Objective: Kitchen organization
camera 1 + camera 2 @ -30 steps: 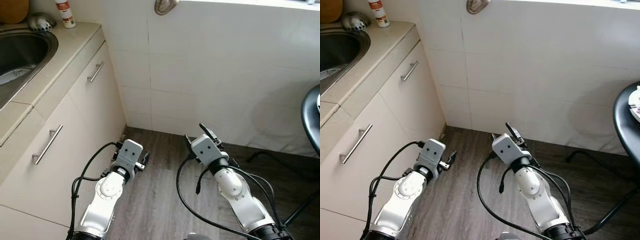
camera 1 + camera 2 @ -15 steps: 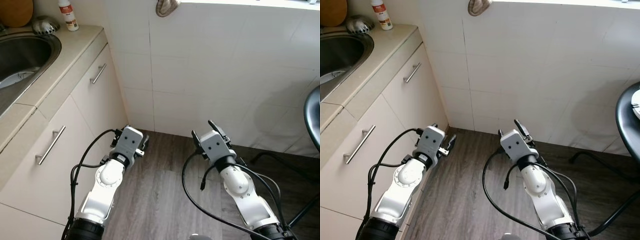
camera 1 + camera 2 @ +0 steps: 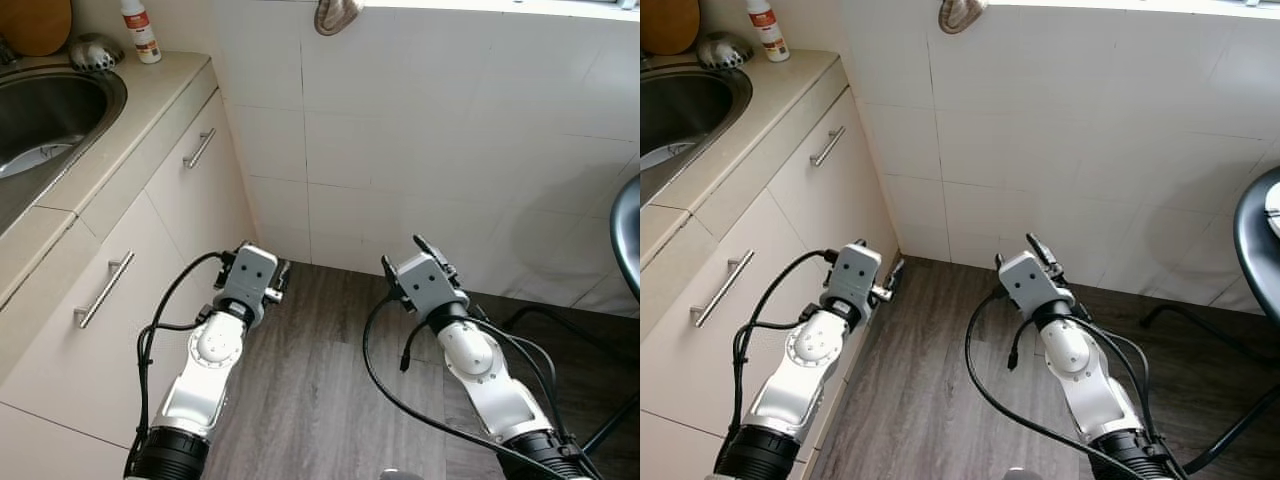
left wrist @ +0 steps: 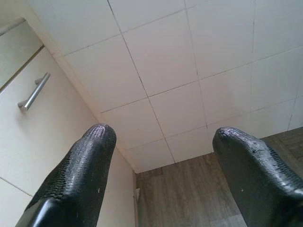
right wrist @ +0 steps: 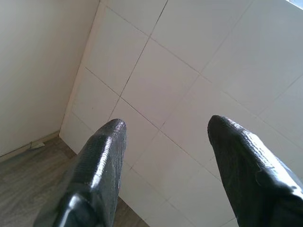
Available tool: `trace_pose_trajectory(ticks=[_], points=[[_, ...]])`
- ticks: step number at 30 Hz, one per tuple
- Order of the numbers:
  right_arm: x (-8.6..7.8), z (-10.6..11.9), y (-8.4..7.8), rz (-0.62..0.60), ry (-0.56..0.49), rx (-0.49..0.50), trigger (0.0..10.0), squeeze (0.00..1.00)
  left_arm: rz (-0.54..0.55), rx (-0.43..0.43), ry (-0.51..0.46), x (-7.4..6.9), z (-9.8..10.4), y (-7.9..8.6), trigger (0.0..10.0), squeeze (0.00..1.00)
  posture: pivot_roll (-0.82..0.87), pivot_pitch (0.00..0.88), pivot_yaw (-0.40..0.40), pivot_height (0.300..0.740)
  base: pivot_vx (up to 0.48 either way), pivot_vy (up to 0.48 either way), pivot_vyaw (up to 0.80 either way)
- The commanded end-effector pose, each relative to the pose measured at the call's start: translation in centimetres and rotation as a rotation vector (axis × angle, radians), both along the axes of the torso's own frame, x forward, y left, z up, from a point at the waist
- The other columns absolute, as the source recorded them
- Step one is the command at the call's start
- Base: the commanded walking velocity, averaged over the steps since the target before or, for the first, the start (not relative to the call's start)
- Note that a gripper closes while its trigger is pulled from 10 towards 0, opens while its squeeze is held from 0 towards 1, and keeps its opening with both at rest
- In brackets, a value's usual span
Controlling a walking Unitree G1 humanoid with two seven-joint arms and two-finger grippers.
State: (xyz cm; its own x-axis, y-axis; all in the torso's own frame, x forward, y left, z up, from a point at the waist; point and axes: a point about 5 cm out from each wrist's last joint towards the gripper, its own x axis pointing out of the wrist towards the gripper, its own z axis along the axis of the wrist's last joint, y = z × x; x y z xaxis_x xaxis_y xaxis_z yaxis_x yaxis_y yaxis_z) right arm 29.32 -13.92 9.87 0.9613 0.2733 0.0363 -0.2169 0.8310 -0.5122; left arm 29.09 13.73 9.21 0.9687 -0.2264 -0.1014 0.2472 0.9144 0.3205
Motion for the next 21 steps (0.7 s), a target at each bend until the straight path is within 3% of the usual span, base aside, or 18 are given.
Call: trace_pose_trajectory(ticks=[1, 21], points=[[0.14, -0.04, -0.09, 0.002, 0.005, 0.025, 10.0, 0.0, 0.0, -0.012, 0.006, 0.1, -0.15, 0.07, 10.0, 0.0, -0.19, 0.009, 0.034, 0.74, 0.0, 0.0, 0.0], [0.36, -0.73, -0.12, 0.023, 0.041, 0.054, 10.0, 0.0, 0.019, -0.034, 0.034, 0.3, -0.81, 0.05, 10.0, 0.0, -0.18, 0.0, 0.018, 0.74, 0.0, 0.0, 0.0]])
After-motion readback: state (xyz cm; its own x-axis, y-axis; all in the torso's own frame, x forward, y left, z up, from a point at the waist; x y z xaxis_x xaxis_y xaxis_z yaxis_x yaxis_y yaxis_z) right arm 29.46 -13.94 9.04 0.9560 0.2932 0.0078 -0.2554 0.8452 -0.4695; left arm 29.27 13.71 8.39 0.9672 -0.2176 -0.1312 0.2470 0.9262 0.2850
